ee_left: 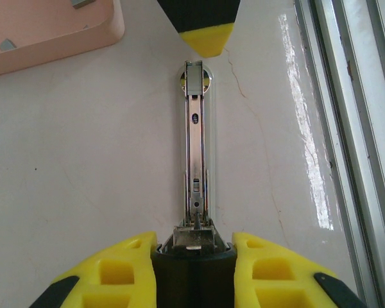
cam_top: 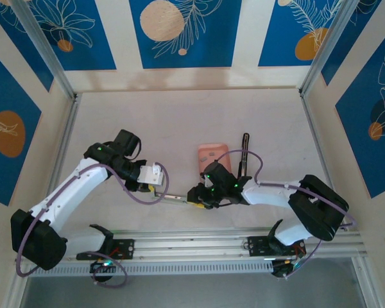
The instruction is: Load the staples into the stapler
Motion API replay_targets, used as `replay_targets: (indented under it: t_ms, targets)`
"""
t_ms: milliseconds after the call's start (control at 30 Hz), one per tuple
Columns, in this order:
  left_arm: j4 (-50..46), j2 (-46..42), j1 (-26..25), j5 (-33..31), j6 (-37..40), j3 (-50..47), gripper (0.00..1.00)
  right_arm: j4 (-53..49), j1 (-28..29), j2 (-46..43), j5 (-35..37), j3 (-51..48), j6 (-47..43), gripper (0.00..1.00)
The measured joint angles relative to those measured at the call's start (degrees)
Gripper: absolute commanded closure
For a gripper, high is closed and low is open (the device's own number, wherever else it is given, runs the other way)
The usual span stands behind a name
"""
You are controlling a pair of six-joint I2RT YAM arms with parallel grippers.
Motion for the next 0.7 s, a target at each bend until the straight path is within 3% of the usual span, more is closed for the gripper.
replay_targets:
  t_ms: [700]
  targets:
    - [-0.02, 1.11, -0.48, -0.42, -0.02, 0.02, 0.92, 7.93, -1.99, 5.73, -2.84, 0.0, 2.86, 0.7]
